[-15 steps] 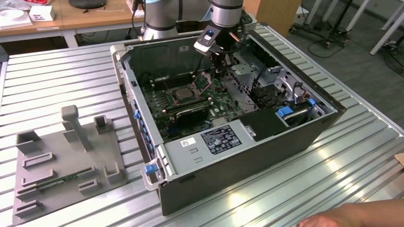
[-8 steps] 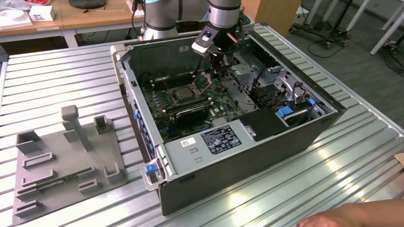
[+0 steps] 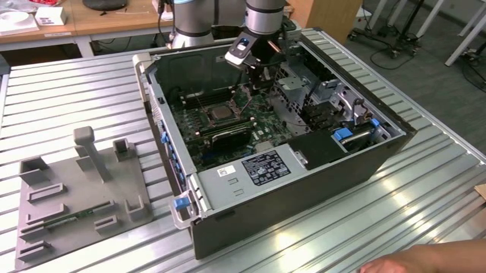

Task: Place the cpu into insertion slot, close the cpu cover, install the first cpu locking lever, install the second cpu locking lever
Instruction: 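Close the cpu cover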

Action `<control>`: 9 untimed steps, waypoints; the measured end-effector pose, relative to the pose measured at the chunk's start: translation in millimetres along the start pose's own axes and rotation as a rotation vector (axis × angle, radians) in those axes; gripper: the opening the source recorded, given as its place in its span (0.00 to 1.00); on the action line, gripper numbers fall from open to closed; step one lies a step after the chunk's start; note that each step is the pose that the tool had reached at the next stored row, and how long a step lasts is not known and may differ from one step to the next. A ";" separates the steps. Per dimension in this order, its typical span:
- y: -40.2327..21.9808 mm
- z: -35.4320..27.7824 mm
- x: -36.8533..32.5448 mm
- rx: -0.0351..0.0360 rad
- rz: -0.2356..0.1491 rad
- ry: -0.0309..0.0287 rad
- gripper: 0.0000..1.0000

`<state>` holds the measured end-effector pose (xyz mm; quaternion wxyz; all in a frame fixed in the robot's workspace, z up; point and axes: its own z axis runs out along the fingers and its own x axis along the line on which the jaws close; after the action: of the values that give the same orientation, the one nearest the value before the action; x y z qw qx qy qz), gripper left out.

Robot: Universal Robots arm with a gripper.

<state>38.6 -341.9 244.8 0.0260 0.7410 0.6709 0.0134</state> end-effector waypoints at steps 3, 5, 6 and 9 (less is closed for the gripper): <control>-7.5 -0.5 -0.8 0.0003 0.000 0.0019 0.10; -12.8 -0.7 -1.3 0.0004 0.000 0.0041 0.10; -16.0 -0.8 -1.6 0.0006 0.000 0.0058 0.10; -26.8 -1.4 -2.8 0.0012 0.001 0.0122 0.10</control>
<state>11.6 -342.0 244.8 0.0214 0.7411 0.6708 0.0175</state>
